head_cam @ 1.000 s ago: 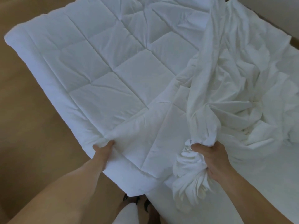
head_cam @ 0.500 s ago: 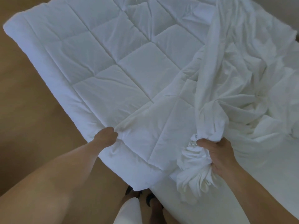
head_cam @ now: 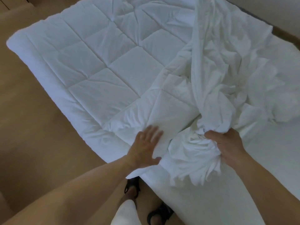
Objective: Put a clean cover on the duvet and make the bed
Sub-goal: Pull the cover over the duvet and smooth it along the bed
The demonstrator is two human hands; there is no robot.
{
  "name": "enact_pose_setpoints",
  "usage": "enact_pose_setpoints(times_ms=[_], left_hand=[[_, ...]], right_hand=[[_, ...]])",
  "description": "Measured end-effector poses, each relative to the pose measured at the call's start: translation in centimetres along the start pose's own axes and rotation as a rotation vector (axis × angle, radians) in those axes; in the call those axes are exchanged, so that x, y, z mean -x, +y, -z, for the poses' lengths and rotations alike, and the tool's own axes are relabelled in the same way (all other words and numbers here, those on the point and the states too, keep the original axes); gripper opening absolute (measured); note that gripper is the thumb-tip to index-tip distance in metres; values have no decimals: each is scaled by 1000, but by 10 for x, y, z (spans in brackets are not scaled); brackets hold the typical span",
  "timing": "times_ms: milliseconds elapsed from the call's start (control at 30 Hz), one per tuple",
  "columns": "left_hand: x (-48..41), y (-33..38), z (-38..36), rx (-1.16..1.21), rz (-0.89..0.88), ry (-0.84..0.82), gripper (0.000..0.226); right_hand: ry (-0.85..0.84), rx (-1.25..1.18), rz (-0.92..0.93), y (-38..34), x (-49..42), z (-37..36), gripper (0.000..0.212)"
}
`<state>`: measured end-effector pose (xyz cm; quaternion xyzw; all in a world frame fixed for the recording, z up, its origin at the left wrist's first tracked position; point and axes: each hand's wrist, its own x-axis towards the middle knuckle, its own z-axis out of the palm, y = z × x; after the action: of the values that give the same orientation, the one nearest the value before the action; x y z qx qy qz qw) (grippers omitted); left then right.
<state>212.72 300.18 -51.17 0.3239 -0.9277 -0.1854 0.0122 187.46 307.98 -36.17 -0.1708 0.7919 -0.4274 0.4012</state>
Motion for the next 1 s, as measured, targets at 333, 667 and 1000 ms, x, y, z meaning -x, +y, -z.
enact_pose_setpoints(times_ms=[333,667,1000], left_hand=[[-15,75,-97,-550,-147,-503,85],[-54,94,-67,-284,36,-380,27],[-138,140,128,583,651,343,26]], right_hand=[[94,53,21,38,-12,133,27],[110,48,-3,81,-30,171,29],[103,63,120,10,3,208,35]])
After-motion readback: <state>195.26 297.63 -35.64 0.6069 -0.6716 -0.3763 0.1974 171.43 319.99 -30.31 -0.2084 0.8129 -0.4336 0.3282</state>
